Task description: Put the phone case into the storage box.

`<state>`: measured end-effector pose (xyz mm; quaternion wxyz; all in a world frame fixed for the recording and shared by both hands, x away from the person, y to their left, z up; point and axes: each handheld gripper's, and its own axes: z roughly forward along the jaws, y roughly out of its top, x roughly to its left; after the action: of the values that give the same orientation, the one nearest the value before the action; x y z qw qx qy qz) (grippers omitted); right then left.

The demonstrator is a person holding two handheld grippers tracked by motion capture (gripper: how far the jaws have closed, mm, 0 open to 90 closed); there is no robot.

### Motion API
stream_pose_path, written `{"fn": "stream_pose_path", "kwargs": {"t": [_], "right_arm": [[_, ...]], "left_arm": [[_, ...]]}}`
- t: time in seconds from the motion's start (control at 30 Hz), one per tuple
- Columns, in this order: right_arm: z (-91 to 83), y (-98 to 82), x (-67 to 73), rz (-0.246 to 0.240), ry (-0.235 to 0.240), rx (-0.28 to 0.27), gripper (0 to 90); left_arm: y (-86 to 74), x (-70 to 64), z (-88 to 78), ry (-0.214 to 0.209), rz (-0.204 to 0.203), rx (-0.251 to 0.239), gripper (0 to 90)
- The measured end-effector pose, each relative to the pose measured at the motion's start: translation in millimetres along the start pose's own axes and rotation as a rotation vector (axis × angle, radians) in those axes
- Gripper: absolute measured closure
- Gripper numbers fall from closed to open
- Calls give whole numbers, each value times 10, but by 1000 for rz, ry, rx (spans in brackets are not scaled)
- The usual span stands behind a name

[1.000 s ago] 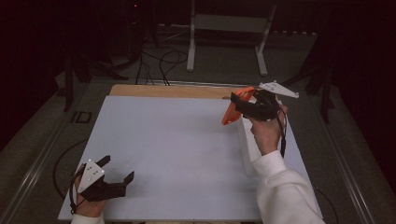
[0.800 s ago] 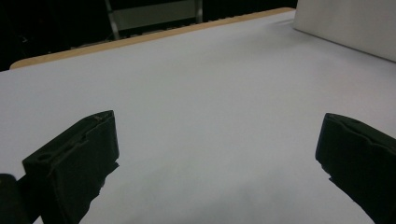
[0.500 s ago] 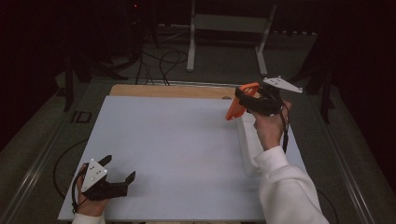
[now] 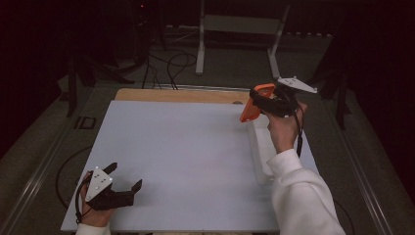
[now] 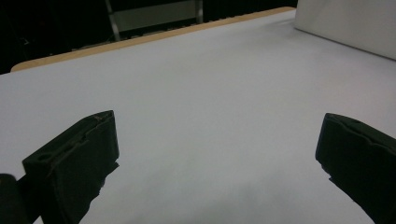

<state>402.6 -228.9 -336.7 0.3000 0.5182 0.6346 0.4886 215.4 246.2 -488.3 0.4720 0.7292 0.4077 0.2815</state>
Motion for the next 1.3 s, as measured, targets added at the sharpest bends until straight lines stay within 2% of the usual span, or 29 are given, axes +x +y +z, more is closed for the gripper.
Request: {"fn": "stream_pose_path", "kwargs": {"t": [0.53, 0.83, 1.3], "right_arm": [[90, 12, -104, 11, -69, -1, 169], [127, 63, -128, -24, -121, 3, 169], [197, 38, -224, -3, -171, 21, 169]], "left_arm": [[-2, -9, 10, -1, 3, 2, 1], [-2, -11, 10, 0, 3, 2, 1], [1, -12, 3, -2, 2, -1, 2]]}}
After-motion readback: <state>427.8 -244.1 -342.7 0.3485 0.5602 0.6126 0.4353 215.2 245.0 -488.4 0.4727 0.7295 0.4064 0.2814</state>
